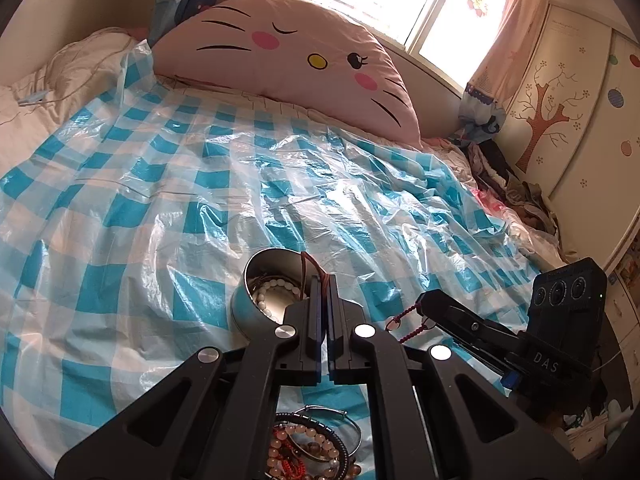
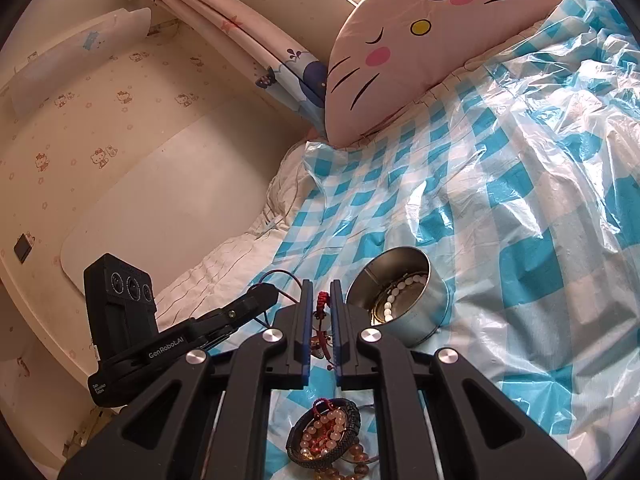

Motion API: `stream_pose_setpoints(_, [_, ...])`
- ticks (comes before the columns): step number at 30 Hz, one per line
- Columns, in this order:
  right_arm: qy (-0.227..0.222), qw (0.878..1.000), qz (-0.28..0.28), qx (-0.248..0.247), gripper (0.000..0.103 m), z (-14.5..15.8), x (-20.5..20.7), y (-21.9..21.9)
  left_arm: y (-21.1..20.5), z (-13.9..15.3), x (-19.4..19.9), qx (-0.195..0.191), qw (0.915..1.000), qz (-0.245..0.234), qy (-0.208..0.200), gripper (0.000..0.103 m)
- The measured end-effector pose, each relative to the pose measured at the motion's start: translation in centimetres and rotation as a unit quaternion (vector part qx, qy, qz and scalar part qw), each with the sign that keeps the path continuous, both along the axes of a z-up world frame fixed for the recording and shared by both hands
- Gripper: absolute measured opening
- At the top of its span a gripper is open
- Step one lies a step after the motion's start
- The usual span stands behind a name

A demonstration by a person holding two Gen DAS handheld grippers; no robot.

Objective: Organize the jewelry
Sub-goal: 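Carry the red cords over the tin and open both grippers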

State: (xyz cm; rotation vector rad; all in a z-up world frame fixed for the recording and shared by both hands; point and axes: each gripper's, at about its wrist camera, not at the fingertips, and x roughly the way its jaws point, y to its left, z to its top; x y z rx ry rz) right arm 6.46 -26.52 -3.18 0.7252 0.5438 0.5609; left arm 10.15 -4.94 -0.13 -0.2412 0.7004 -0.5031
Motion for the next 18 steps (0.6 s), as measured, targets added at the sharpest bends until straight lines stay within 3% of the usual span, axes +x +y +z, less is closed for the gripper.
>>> stream_pose_setpoints(11, [-0.015,1.0,-0.005,-0.022,0.009,1.0,4.2,1.5,-1.8,-1.1,3.6,0.001,1.0,0.001,0.009,0.002])
stream_pose_setpoints(17, [0.001,0.998,-0.005,-0.07,0.01,0.0,6.8,3.1,-2.5,-2.7,5.8,0.02,0.9994,0.013,0.023,0.003])
stream_pose_setpoints(18, [0.014,0.997,-0.001,-0.081,0.018,-0.5,7.5,3.4,-2.6,-3.3,6.2,0.03,0.9989,0.017,0.032,0.003])
